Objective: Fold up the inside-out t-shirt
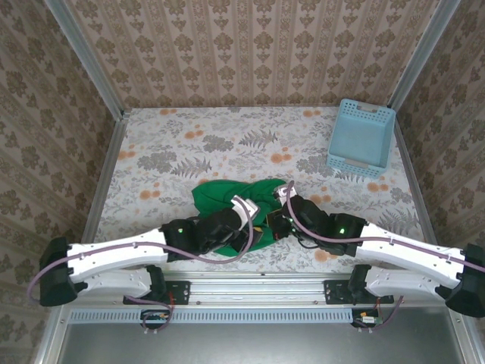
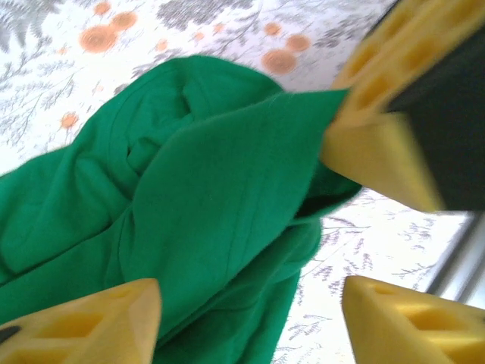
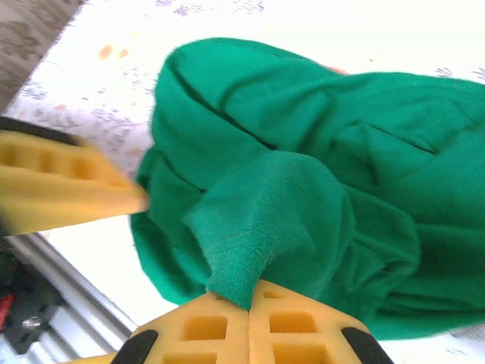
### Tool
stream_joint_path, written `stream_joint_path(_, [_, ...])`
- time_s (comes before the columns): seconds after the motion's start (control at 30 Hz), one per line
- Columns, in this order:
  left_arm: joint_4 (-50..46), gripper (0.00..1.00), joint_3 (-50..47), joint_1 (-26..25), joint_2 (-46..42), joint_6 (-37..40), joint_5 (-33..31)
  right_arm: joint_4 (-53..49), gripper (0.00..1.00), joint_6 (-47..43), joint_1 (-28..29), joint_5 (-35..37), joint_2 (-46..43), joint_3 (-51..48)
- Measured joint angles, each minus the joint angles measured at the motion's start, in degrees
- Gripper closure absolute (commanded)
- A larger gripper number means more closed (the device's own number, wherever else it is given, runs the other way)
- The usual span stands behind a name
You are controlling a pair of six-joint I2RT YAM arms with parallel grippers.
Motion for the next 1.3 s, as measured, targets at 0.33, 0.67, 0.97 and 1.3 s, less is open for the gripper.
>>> stream_joint_path(0.33, [5.88, 0.21, -3.82, 2.21, 0.59, -5.68, -5.57, 2.32, 1.00, -0.28, 2.75, -0.15, 1.16, 1.73])
stream_joint_path(0.67, [2.29, 0.46, -5.05, 8.61, -0.96, -13.20, -10.80, -0.07, 1.00, 0.61, 4.13, 2.73, 2.21, 2.38])
stream_joint_path(0.97, [-1.14, 0.51, -6.60, 16.24, -2.71, -14.12, -10.58, -3.65, 1.00, 1.46, 4.90, 6.54, 4.94, 4.11])
stream_joint_path(1.3, [-0.94, 0.54, -7.06, 17.38, 0.76, -13.09, -4.17, -5.60, 1.00, 1.46, 5.75, 9.97, 7.04, 5.73])
